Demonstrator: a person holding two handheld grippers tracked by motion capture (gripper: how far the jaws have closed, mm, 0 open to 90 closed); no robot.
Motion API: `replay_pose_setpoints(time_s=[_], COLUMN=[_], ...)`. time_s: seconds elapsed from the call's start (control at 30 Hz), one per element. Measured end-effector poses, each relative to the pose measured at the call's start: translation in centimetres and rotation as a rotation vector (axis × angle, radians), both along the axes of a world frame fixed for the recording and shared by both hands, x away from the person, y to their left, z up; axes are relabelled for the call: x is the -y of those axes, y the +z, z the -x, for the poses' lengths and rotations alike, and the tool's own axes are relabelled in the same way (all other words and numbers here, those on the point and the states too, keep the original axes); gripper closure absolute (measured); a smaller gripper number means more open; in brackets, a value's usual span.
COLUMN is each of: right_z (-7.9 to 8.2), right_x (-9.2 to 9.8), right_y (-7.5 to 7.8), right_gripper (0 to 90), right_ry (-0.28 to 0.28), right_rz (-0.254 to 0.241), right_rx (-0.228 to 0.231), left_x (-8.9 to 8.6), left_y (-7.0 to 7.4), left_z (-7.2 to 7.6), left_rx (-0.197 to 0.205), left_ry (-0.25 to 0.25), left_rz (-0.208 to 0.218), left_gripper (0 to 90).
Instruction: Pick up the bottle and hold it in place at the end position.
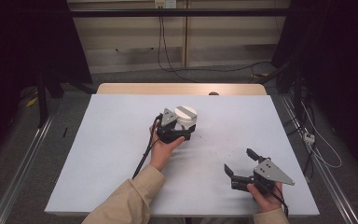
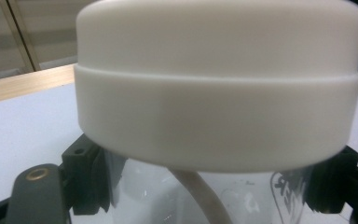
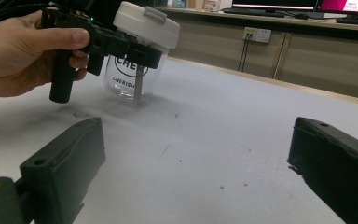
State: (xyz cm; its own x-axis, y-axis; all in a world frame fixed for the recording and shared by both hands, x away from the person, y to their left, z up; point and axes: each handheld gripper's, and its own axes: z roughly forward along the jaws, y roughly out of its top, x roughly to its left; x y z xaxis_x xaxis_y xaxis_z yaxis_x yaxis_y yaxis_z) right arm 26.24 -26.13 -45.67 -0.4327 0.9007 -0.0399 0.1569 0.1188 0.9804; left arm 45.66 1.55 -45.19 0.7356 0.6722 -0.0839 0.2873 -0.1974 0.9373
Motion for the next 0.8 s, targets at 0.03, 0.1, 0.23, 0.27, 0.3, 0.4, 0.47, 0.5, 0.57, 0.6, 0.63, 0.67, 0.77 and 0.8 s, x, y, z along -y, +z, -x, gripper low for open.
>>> replay_pose_setpoints(time_s=[0.03,0.1,0.23,0.27,0.3,0.4,0.47,0.5,0.57,0.6,0.63,0.67,0.77,0.8], right_z=[-0.01,-0.02,-0.05,-0.07,-0.08,-0.05,-0.01,0.00,0.01,0.02,0.02,0.04,0.06,0.06], right_x=[0.00,-0.04,-0.15,-0.17,-0.18,-0.17,-0.15,-0.14,-0.13,-0.13,-0.12,-0.12,-0.11,-0.11], right_y=[-0.01,0.00,-0.04,-0.05,-0.05,-0.03,-0.01,0.00,-0.01,0.00,0.00,0.01,0.02,0.02], right_gripper=[3.3,3.3,3.3,3.3,3.3,3.3,3.3,3.3,3.3,3.3,3.3,3.3,3.3,3.3], right_ry=[0.001,0.004,0.004,0.003,0.004,0.005,0.005,0.005,0.005,0.005,0.008,0.005,0.004,0.004], right_rz=[0.001,0.003,0.006,0.005,0.005,0.003,0.004,0.004,0.006,0.006,0.005,0.007,0.008,0.009], right_rx=[0.000,0.000,-0.001,0.000,0.000,0.000,0.000,0.000,0.000,0.000,-0.001,0.000,0.002,0.002], left_x=[0.01,0.01,0.34,0.45,0.54,0.67,0.63,0.61,0.50,0.45,0.45,0.42,0.36,0.30], left_y=[-0.04,-0.08,0.02,-0.03,-0.10,-0.41,-0.45,-0.46,-0.50,-0.49,-0.47,-0.45,-0.43,-0.44], left_z=[-0.10,-0.27,-0.38,-0.39,-0.42,-0.51,-0.55,-0.54,-0.59,-0.57,-0.51,-0.46,-0.25,-0.19], left_rx=[0.002,0.004,0.019,0.026,0.026,0.030,0.036,0.032,0.033,0.031,0.032,0.038,0.047,0.048], left_ry=[0.001,0.004,-0.004,-0.005,-0.007,-0.011,-0.014,-0.012,-0.018,-0.019,-0.022,-0.030,-0.038,-0.039], left_rz=[-0.006,-0.005,-0.009,-0.009,-0.011,-0.028,-0.027,-0.023,-0.020,-0.020,-0.021,-0.030,-0.042,-0.044], left_gripper=[18.7,18.7,18.7,18.7,18.7,18.7,18.7,18.7,18.7,18.7,18.7,18.6,18.6,18.6])
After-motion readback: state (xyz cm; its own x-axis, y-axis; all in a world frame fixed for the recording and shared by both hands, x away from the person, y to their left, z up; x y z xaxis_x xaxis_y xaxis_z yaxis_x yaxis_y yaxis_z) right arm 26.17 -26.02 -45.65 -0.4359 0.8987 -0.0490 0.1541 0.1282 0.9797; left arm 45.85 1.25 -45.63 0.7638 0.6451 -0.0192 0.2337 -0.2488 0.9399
